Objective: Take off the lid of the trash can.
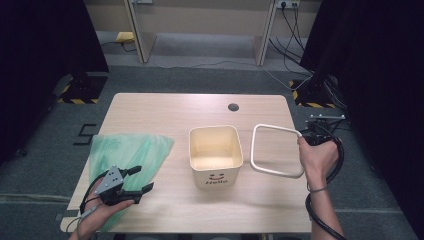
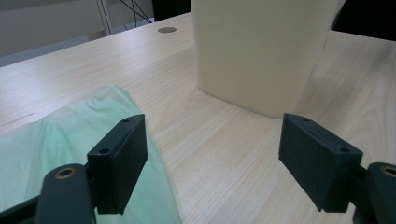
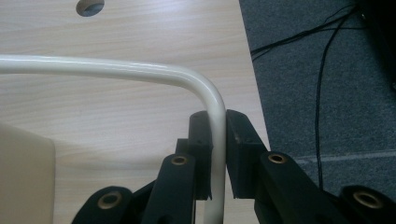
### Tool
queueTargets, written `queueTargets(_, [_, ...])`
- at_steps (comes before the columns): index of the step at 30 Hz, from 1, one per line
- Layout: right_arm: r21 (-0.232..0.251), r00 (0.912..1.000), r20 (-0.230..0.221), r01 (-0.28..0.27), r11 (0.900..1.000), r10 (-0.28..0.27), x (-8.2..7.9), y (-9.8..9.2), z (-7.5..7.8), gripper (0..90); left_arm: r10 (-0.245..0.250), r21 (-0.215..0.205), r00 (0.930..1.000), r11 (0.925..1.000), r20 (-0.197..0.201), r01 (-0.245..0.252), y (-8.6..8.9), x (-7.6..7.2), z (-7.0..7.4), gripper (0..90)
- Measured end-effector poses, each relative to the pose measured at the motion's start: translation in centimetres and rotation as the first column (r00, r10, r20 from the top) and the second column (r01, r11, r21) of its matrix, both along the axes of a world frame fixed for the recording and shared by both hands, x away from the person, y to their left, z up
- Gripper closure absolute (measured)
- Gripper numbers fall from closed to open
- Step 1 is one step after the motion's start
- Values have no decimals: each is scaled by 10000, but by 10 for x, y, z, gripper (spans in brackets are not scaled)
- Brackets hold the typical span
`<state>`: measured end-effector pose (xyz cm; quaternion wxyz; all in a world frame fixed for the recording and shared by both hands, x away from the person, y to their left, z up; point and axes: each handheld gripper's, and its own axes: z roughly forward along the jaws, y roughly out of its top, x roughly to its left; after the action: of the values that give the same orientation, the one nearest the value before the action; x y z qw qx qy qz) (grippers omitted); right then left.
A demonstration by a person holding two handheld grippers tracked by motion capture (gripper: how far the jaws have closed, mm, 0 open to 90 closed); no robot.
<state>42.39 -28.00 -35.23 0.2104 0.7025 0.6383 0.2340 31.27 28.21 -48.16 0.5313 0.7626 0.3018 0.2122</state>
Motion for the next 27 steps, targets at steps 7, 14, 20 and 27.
queueTargets(7, [1,10000,-49,15,10000,-15,0,-2,-4,813,-7,9,10000,10000,-13,7,0,0,0,231])
queueTargets(14, [20,9998,-173,76,10000,-76,-1,-5,-10,814,-12,-1,10000,10000,-9,12,0,0,0,231])
queueTargets(20, [25,9996,-277,108,9999,-107,-2,-8,-17,813,7,-6,10000,10000,-2,-7,0,0,0,231])
queueTargets(27, [17,9992,-396,69,10000,-69,-4,-9,-22,813,-10,-4,10000,10000,-4,10,0,0,0,231])
